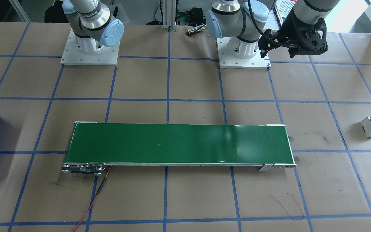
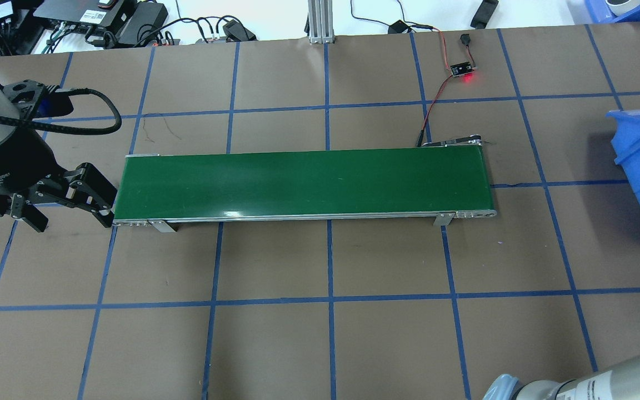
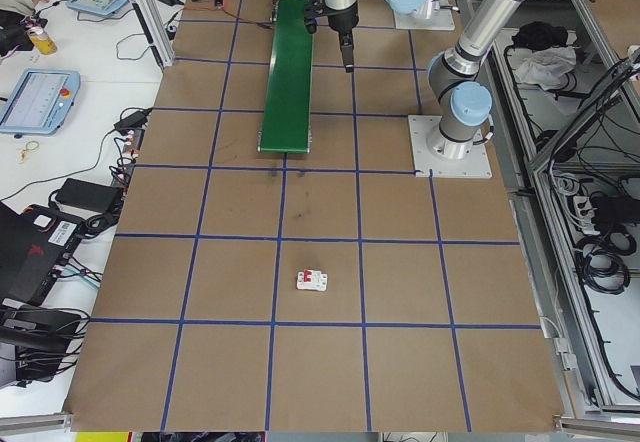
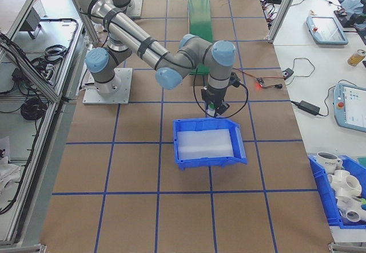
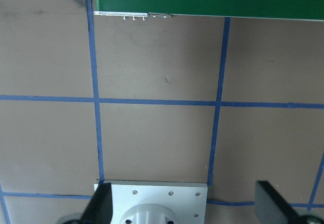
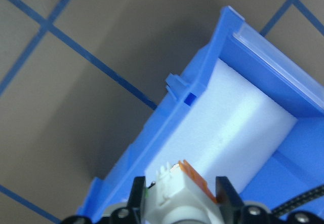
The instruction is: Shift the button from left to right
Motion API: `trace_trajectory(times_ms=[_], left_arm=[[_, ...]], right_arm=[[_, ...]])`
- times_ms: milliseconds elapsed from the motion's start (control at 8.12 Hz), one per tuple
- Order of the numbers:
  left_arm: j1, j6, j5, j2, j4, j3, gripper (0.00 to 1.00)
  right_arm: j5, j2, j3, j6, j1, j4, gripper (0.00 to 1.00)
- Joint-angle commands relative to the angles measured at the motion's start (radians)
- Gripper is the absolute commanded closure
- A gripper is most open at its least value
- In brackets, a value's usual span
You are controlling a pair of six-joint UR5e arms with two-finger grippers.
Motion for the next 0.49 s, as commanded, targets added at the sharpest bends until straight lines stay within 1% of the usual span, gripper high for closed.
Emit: trace_trajectory(times_ms=[0,123,246,370], left_arm=[[0.0,0.0,0.002,0.006,0.002,-0.001,0.0],[0.0,0.0,-0.01,0.006,0.002,-0.003,0.0],[0.0,0.0,-0.007,0.01,0.002,-0.001,0.0],[0.0,0.0,-0.007,0.016,0.0,-0.004,0.0]], right_arm=[[0.042,0.136,0.002,-0.264,-0.112,-0.168,0.76],[0.039,0.193,0.009,-0.296,-0.112,-0.197,0.72],[0.021,0.233,0.022,-0.315,-0.112,-0.223,0.72],[0.019,0.25,0.028,-0.338,-0.112,-0.228,0.65]])
